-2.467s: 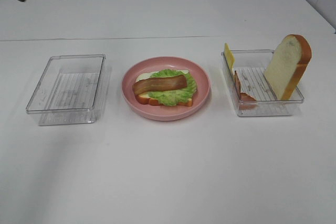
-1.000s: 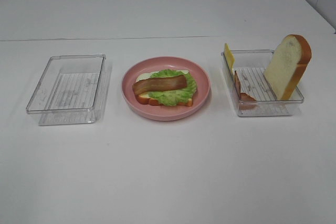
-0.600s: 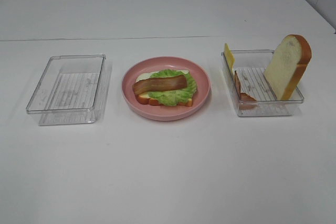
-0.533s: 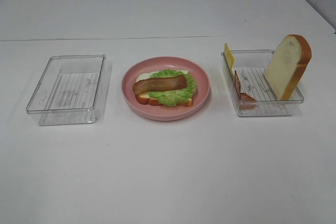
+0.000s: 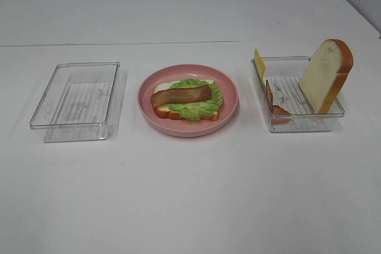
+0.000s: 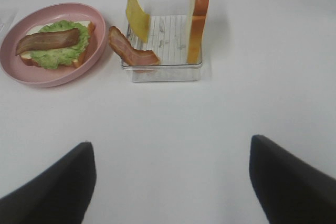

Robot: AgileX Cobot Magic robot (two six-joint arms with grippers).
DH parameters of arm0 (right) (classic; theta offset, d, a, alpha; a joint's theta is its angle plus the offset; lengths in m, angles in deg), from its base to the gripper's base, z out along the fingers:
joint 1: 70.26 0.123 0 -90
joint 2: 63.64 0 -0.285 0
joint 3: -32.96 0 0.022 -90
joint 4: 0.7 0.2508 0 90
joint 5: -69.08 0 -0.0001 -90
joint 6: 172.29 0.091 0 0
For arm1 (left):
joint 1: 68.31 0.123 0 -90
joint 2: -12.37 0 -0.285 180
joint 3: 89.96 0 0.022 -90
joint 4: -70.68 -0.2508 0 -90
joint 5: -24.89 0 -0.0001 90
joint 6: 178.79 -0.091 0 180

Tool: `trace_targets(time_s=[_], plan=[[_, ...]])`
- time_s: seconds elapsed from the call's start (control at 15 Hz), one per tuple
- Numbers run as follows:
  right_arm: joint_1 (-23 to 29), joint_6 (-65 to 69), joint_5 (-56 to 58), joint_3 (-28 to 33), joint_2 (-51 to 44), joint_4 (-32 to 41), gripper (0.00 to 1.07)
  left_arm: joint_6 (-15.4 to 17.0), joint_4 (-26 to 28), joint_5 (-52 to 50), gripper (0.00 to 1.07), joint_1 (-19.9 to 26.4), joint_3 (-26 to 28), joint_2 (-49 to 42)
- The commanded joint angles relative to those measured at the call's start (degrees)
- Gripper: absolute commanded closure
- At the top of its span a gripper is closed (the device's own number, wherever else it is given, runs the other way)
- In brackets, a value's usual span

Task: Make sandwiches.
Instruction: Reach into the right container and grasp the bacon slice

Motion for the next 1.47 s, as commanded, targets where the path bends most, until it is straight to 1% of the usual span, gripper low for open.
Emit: trace_targets(time_s=[0.07, 0.2, 0.4, 0.47, 0.53, 0.67, 0.8, 0.87, 0.93, 1.0, 1.2, 1.33, 1.47], plan=[[-0.3, 0.5, -1.8, -2.5, 8.0, 2.6, 0.33, -0.1, 0.3, -0.6, 0.32, 0.1, -0.3, -1.3], [-0.3, 0.1, -1.9, -6.1, 17.2, 5.0, 0.36, -0.1, 0.3, -0.6, 0.32, 0.1, -0.3, -1.3], [-0.3, -4.6, 1.7, -14.7, 32.6, 9.7, 0.36, -0.1, 0.3, -0.6, 0.32, 0.1, -0.3, -1.3], [-0.3, -4.6, 5.8, -20.6, 41.4, 11.3, 0.36, -0.1, 0.3, -0.6, 0.32, 0.1, -0.3, -1.3], [-0.3, -4.6, 6.7, -21.9, 43.8, 11.3, 0.36, -0.1, 0.3, -0.6, 0.32, 0.1, -0.3, -1.3], [-0.3, -4.6, 9.6, -26.9, 51.9, 11.3, 0.37, -0.1, 0.3, -0.6, 0.32, 0.1, -0.3, -1.3], [0.2, -4.6, 10.0, -31.0, 57.6, 11.6, 0.4, -0.1, 0.3, -0.6, 0.32, 0.1, -0.3, -1.3], [0.7, -4.6, 10.0, -32.1, 59.2, 11.3, 0.4, -0.1, 0.3, -0.6, 0.32, 0.1, -0.3, -1.3], [5.8, -4.0, 10.2, -36.4, 64.8, 9.9, 0.41, -0.1, 0.3, -0.6, 0.32, 0.1, -0.3, -1.3], [7.0, -3.5, 10.3, -37.3, 65.9, 9.2, 0.41, -0.1, 0.3, -0.6, 0.32, 0.1, -0.3, -1.3], [14.6, 2.1, 12.0, -44.5, 74.0, 4.1, 0.41, -0.1, 0.3, -0.6, 0.32, 0.1, -0.3, -1.3], [17.5, 5.6, 13.8, -49.5, 79.3, 1.0, 0.41, -0.1, 0.3, -0.6, 0.32, 0.1, -0.3, -1.3], [17.8, 7.2, 14.7, -52.7, 83.7, 1.2, 0.41, -0.1, 0.3, -0.6, 0.32, 0.1, -0.3, -1.3]])
